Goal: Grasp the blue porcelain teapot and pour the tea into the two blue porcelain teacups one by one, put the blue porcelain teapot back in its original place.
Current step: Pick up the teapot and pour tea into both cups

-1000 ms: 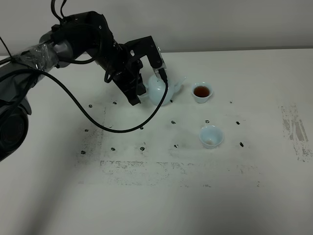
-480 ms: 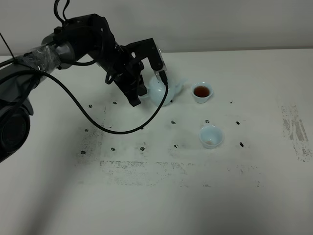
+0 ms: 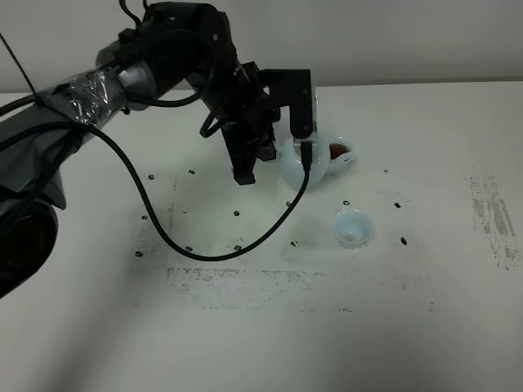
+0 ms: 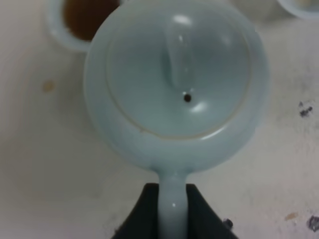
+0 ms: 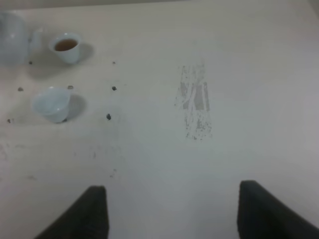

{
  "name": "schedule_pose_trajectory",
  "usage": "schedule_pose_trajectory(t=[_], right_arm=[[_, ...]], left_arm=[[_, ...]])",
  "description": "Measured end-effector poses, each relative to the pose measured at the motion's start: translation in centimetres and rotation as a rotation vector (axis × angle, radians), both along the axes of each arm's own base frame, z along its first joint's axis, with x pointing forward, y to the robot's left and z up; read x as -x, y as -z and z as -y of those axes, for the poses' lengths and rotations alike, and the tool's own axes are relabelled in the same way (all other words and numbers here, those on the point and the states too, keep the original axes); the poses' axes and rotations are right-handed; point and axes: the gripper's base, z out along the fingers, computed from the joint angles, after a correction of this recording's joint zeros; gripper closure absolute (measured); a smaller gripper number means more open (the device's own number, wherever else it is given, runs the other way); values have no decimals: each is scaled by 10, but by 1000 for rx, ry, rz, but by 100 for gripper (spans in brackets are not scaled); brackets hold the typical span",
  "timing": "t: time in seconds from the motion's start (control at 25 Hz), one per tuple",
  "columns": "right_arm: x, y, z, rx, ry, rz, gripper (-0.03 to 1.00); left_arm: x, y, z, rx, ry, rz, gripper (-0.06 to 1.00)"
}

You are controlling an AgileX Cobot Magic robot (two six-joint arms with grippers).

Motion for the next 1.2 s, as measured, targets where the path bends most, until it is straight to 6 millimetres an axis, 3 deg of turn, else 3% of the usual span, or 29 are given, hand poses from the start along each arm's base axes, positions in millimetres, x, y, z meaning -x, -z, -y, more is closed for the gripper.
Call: schedule_pose_trajectory(t=[0.32, 0.84, 1.2], right_arm=[[0, 0, 0, 0, 0, 0, 43], [0, 0, 0, 0, 0, 0, 43], [0, 0, 0, 0, 0, 0, 43]], left_arm=[[6, 3, 4, -185, 169, 98, 89], [21, -1, 31, -162, 297, 152, 89], [26, -12, 35, -165, 356, 186, 89]])
